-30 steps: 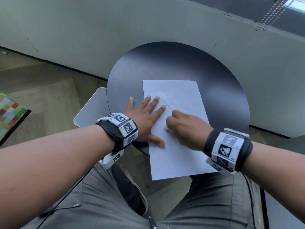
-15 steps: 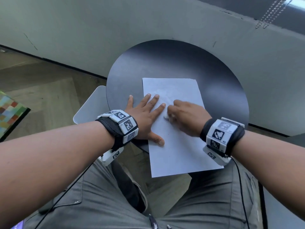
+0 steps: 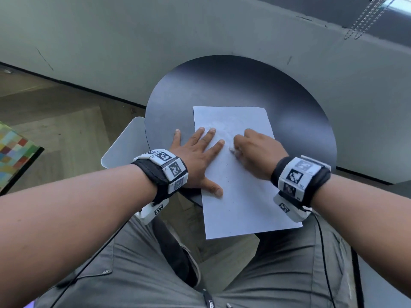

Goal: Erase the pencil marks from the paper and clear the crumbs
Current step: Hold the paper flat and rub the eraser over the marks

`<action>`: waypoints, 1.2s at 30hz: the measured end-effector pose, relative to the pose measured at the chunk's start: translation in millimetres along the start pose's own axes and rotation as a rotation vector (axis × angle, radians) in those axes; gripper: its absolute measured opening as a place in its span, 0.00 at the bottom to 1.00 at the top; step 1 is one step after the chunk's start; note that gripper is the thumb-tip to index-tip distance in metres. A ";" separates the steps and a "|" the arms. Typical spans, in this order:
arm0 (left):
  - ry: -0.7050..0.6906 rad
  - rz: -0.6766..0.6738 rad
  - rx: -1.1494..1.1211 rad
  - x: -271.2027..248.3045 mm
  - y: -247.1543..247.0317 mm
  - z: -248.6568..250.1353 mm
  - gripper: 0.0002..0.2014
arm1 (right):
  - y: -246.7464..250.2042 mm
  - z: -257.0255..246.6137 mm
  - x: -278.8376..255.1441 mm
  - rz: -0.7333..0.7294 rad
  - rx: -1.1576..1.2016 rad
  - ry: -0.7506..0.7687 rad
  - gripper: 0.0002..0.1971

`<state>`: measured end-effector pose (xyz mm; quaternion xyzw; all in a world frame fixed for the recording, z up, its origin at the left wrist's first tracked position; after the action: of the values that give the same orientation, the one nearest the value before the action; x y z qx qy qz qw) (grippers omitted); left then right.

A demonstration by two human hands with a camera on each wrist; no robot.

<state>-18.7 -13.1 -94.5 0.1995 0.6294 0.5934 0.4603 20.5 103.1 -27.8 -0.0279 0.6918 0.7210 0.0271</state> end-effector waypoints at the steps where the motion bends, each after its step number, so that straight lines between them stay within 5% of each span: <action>1: 0.002 0.002 -0.004 0.4 -0.6 -0.2 0.68 | -1.3 -18.8 -7.6 0.008 0.013 0.082 0.11; 4: -0.003 0.006 -0.005 1.1 -0.9 0.5 0.68 | -14.6 -51.6 -36.1 -0.090 0.028 0.288 0.07; 9: 0.003 -0.003 0.003 0.5 -0.1 0.1 0.68 | 2.1 4.9 -5.2 -0.030 0.001 -0.032 0.09; 14: -0.005 0.005 -0.009 -0.2 0.5 1.1 0.67 | -12.1 -66.4 -33.3 -0.101 0.104 0.312 0.09; 19: 0.012 0.024 -0.007 -0.5 1.3 -0.4 0.70 | -1.8 3.1 2.6 0.002 0.088 -0.084 0.09; 23: 0.018 0.016 -0.027 -0.9 0.5 -0.6 0.70 | -11.3 -60.7 -24.1 -0.063 0.116 0.259 0.08; 29: 0.017 0.018 -0.010 0.0 0.4 -0.9 0.71 | -1.2 10.7 7.2 -0.008 0.072 -0.089 0.10; 33: 0.012 0.013 -0.023 0.8 -0.6 -1.1 0.70 | -12.1 -53.5 -26.4 -0.036 0.126 0.247 0.07; 36: 0.006 0.008 -0.018 1.4 -0.6 -0.2 0.70 | -12.9 -22.6 -17.6 -0.032 0.171 0.124 0.08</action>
<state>-19.4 -12.2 -95.6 0.1960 0.6248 0.6013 0.4579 39.1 81.1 -40.2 -0.0813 0.7507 0.6556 -0.0020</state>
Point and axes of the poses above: each hand's wrist, its own x-axis towards the middle knuckle, its own y-axis out of the back of the hand, z = x × y, the point moved 9 cm from there along x, towards the middle knuckle, and after that the axes turned 5 degrees about z, right-handed, at the moved point
